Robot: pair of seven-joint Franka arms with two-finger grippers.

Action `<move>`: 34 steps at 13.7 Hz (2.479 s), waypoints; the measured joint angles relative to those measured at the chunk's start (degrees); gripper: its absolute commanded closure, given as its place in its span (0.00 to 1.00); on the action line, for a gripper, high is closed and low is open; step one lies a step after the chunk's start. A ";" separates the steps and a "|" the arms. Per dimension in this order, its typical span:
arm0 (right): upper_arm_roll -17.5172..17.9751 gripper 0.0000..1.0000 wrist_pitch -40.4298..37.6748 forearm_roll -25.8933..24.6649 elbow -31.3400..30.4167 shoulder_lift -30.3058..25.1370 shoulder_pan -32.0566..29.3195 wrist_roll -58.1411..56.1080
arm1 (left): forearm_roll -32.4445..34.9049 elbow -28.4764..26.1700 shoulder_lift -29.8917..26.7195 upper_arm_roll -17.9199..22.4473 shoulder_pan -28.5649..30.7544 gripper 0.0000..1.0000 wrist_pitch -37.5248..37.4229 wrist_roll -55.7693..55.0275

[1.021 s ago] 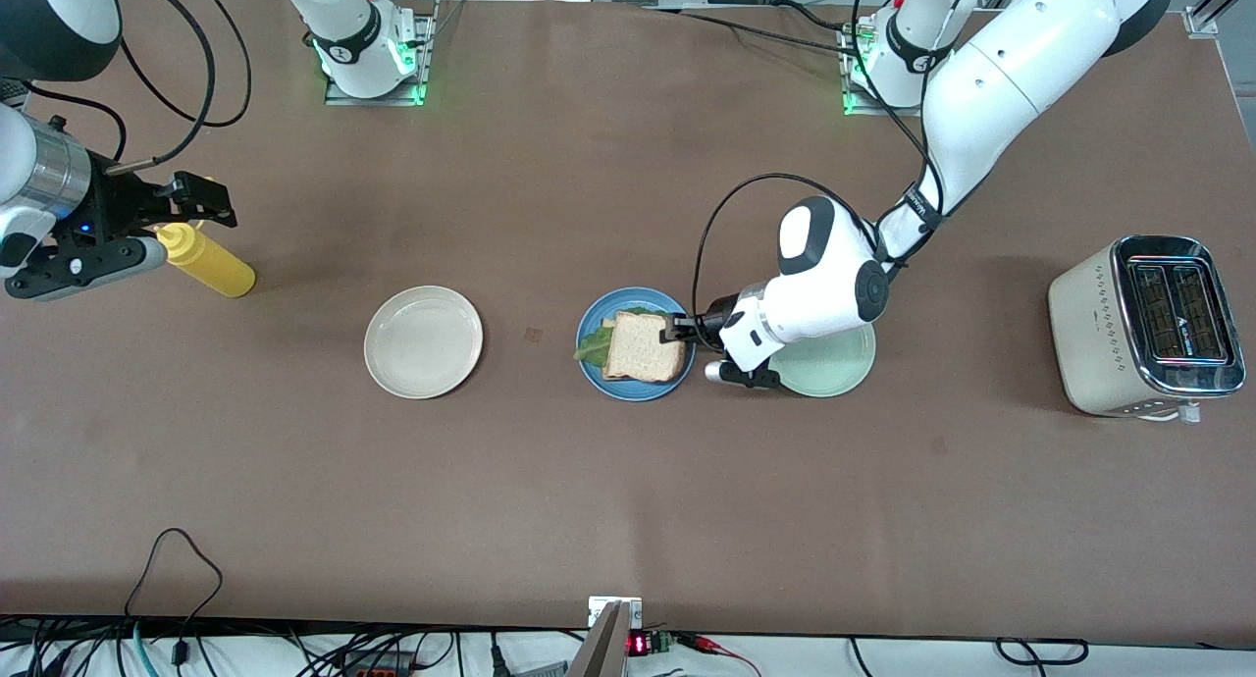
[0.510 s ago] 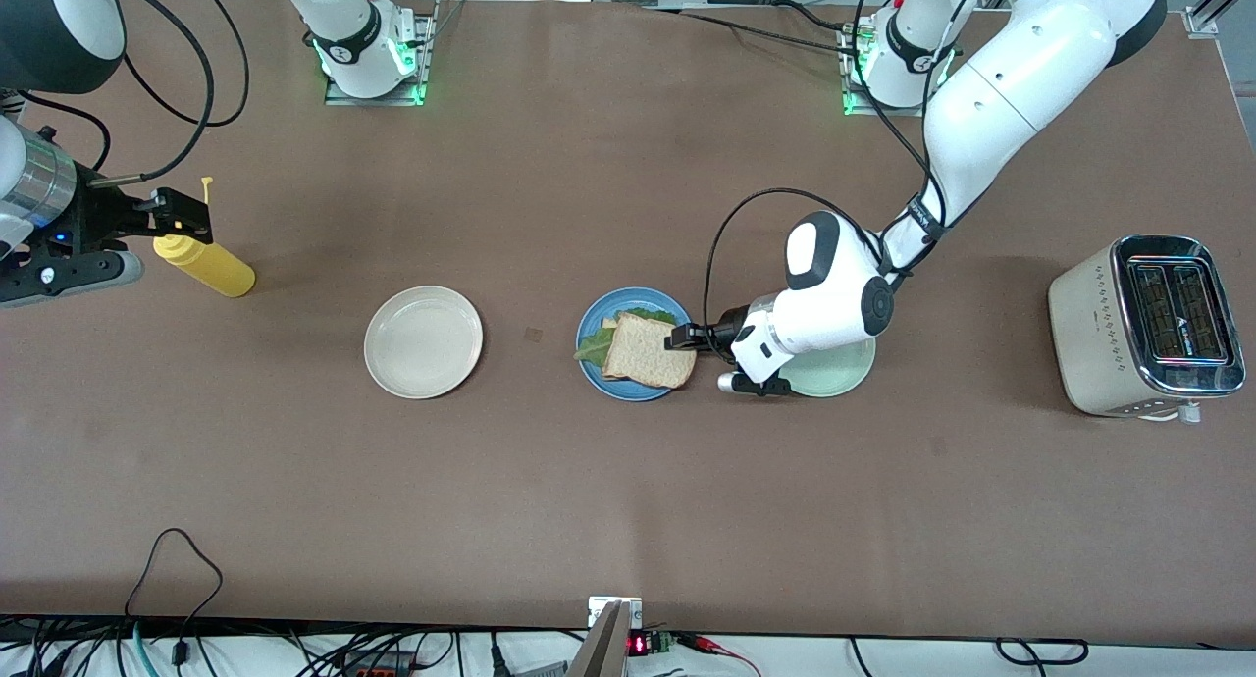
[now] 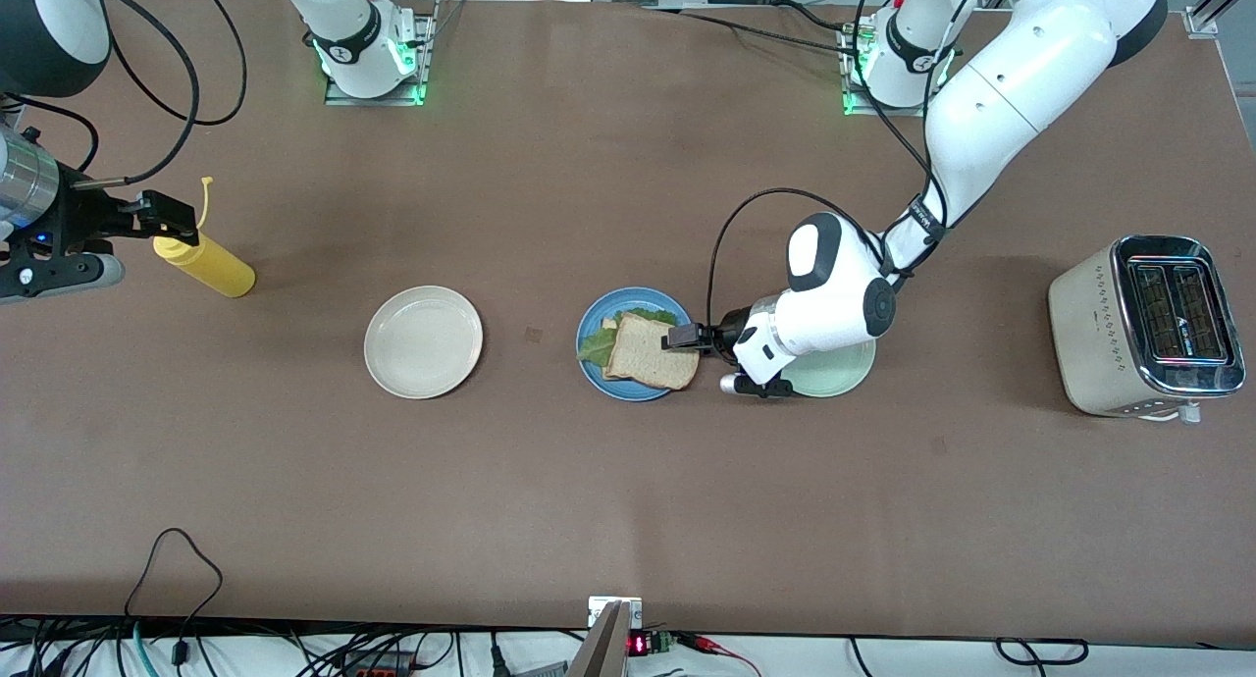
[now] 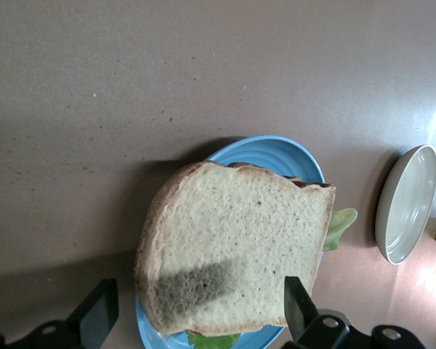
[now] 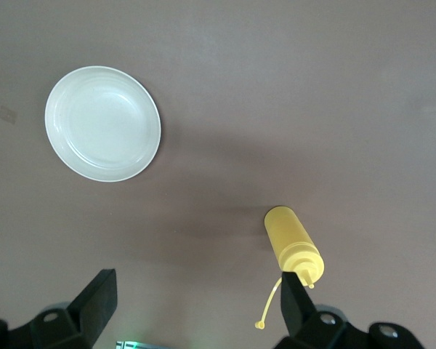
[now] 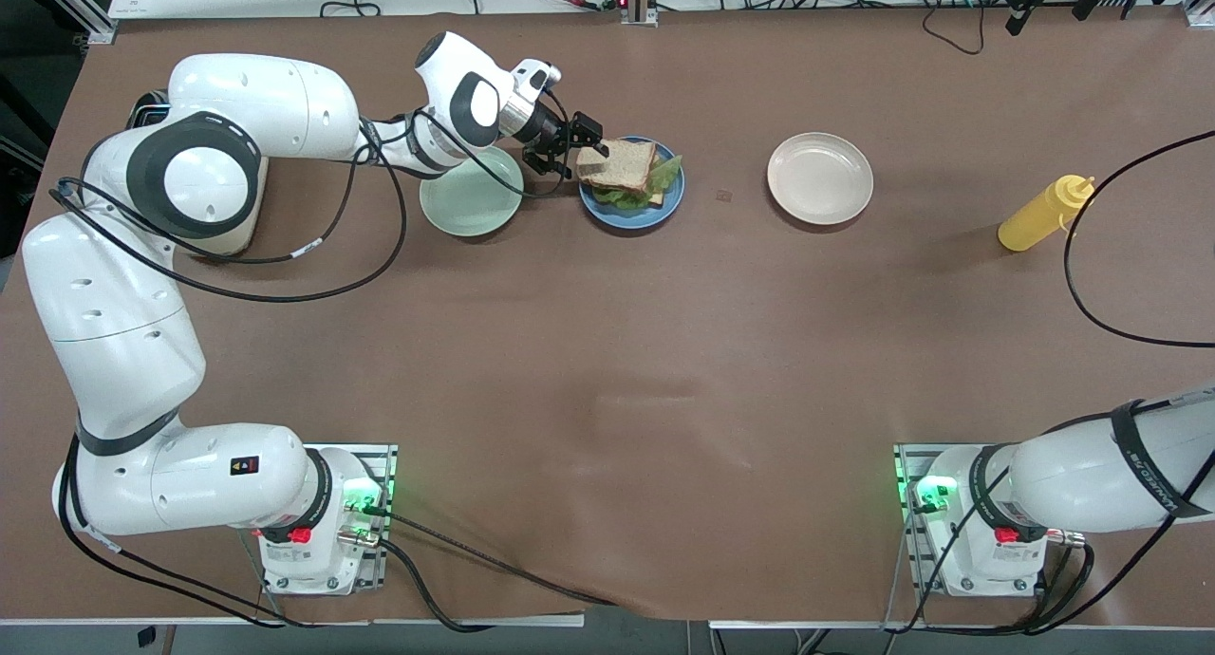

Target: Make sandwich in blue plate with both arms

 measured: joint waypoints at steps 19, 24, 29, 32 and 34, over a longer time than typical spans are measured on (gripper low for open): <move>1.78 0.00 0.00 0.12 -0.38 0.00 -3.75 3.51 | 23.45 17.13 -21.59 16.13 7.30 0.00 -43.48 1.08; 1.82 0.00 -0.02 0.12 -0.42 -0.01 -3.76 3.51 | 23.90 18.23 -27.45 34.19 -3.28 0.00 -45.76 3.73; 1.84 0.00 -0.03 0.29 -0.46 -0.02 -3.77 3.59 | 23.89 18.28 -34.84 39.65 -6.24 0.00 -56.34 4.50; 1.84 0.00 -0.04 1.70 -0.47 -0.02 -3.80 5.00 | 23.74 18.18 -36.75 39.99 -5.77 0.00 -58.62 4.50; 1.85 0.00 -0.04 1.98 -0.47 -0.02 -3.79 5.47 | 23.46 17.89 -36.83 39.62 -5.14 0.00 -58.63 4.52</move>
